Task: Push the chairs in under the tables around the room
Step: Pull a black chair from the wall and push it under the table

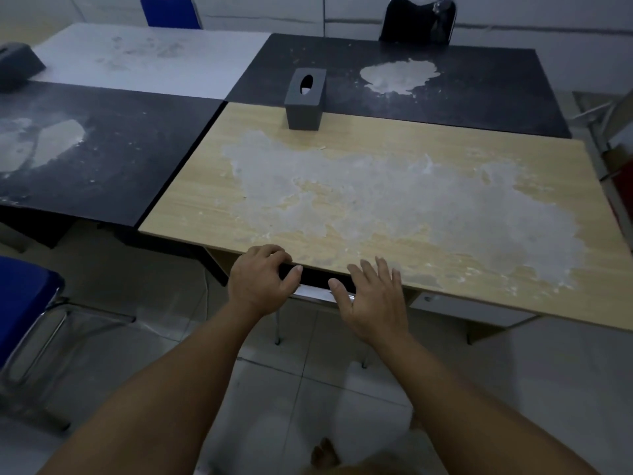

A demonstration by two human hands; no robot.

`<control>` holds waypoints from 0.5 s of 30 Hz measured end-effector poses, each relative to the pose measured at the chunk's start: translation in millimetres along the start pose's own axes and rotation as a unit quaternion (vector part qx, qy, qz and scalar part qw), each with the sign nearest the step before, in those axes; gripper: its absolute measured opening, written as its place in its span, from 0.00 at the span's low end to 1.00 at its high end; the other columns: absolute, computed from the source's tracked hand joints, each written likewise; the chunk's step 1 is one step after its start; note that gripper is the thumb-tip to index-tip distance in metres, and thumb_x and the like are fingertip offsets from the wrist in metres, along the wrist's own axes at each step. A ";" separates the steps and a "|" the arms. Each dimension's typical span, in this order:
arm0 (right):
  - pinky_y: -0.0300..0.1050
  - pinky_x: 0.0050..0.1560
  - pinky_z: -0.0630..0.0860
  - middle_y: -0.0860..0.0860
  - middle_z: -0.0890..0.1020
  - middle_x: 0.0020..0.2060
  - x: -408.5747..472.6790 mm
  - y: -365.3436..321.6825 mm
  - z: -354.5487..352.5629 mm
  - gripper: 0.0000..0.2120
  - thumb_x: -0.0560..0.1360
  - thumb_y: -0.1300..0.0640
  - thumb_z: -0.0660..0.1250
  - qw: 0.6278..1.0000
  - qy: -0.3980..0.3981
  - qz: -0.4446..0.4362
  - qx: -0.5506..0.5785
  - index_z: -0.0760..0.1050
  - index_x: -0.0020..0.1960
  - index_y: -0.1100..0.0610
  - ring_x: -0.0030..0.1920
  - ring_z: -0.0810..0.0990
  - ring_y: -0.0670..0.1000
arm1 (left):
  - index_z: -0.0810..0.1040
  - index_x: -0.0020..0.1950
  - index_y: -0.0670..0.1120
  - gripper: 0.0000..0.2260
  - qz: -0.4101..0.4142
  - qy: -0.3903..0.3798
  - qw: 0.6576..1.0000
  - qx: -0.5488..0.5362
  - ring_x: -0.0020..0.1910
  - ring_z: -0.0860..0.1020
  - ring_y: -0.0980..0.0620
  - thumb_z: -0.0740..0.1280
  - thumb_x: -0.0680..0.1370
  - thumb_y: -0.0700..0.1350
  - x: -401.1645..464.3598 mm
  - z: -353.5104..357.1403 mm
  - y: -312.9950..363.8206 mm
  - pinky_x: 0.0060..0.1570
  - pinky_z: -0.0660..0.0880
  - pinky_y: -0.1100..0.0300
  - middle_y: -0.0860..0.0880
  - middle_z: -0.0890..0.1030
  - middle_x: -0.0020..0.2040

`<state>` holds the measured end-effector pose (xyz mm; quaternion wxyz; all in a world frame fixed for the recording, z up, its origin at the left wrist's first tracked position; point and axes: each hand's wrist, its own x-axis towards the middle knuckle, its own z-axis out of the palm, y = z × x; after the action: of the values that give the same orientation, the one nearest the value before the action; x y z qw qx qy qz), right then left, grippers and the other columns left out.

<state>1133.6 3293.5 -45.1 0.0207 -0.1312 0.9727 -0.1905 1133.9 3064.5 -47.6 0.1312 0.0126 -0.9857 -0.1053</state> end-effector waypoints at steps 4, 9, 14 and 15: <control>0.60 0.76 0.43 0.54 0.65 0.75 3.3 -0.5 3.5 0.39 0.76 0.29 0.42 1.000 0.018 0.005 0.004 0.67 0.74 0.53 0.78 0.51 0.56 | 0.83 0.50 0.49 0.22 -0.003 0.014 1.000 -0.013 0.52 0.78 0.47 0.58 0.75 0.62 1.6 1.1 -1.7 0.44 0.73 0.56 0.51 0.82 0.52; 0.60 0.76 0.44 0.54 0.65 0.75 5.2 3.2 4.4 0.36 0.78 0.31 0.46 1.000 0.022 -0.013 0.009 0.65 0.75 0.52 0.78 0.51 0.55 | 0.83 0.52 0.48 0.23 -0.012 0.005 1.000 -0.018 0.53 0.78 0.46 0.58 0.74 0.62 2.2 2.8 -1.2 0.47 0.73 0.54 0.50 0.82 0.53; 0.59 0.76 0.45 0.54 0.64 0.76 7.9 5.7 2.7 0.36 0.78 0.31 0.46 0.999 0.022 -0.042 0.015 0.64 0.75 0.53 0.78 0.52 0.56 | 0.82 0.54 0.48 0.24 -0.028 -0.013 0.999 -0.017 0.55 0.77 0.47 0.58 0.74 0.63 2.3 -0.1 -0.1 0.49 0.73 0.54 0.50 0.81 0.55; 0.59 0.76 0.45 0.54 0.64 0.76 8.4 6.6 2.4 0.36 0.77 0.31 0.46 0.999 0.021 -0.048 0.015 0.64 0.75 0.53 0.78 0.52 0.56 | 0.82 0.55 0.48 0.24 -0.032 -0.019 0.999 -0.017 0.56 0.76 0.47 0.58 0.74 0.63 2.5 -0.7 0.5 0.50 0.72 0.53 0.50 0.81 0.56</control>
<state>1124.1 3296.3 -49.7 -0.0066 -0.1737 0.9624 -0.2088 1131.8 3064.7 -46.2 0.1093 0.0401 -0.9851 -0.1267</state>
